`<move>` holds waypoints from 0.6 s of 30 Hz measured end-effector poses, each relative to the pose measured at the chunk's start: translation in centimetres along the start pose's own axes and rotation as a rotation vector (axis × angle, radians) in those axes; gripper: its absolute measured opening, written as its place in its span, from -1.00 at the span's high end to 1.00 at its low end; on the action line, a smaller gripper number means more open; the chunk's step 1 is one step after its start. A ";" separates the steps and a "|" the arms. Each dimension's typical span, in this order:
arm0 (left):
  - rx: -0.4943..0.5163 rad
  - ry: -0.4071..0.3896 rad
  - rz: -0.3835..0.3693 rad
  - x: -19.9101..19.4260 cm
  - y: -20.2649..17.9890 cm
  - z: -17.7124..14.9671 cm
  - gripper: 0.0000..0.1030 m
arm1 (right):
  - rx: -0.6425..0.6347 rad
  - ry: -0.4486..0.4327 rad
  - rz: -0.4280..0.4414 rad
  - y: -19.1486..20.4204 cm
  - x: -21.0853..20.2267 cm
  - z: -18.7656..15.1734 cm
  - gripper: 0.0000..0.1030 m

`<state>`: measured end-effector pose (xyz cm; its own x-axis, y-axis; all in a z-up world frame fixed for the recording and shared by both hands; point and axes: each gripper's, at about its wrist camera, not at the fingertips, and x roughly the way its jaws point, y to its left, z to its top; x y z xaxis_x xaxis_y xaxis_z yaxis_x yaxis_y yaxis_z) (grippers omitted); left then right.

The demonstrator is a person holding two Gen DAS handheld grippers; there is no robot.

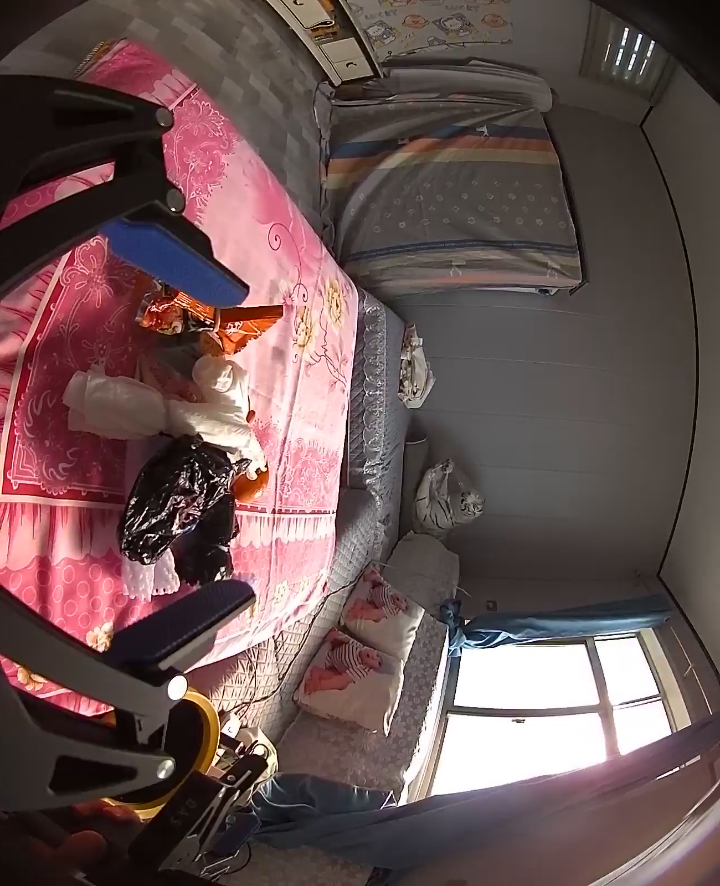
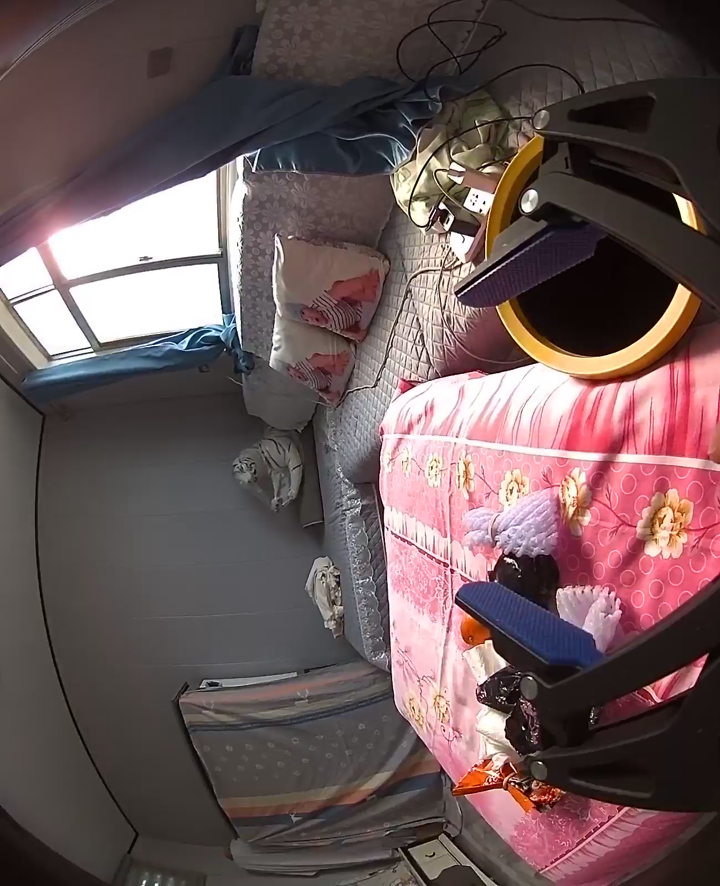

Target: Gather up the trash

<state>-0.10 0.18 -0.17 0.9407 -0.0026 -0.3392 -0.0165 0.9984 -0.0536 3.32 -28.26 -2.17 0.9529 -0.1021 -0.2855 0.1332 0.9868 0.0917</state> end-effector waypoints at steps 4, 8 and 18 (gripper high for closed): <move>0.004 0.000 -0.003 -0.4 -0.3 0.2 -0.85 | 0.001 0.001 0.000 0.1 0.0 0.1 -0.84; 0.003 0.002 -0.004 -0.3 -0.3 0.2 -0.85 | 0.000 0.003 0.000 0.2 0.1 -0.1 -0.84; 0.002 0.001 -0.004 -0.2 -0.3 0.1 -0.85 | 0.001 0.006 0.003 0.4 0.3 -0.1 -0.84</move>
<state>-0.27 -0.08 -0.03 0.9404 -0.0065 -0.3401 -0.0122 0.9985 -0.0528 3.66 -27.93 -2.35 0.9516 -0.0987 -0.2911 0.1309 0.9870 0.0934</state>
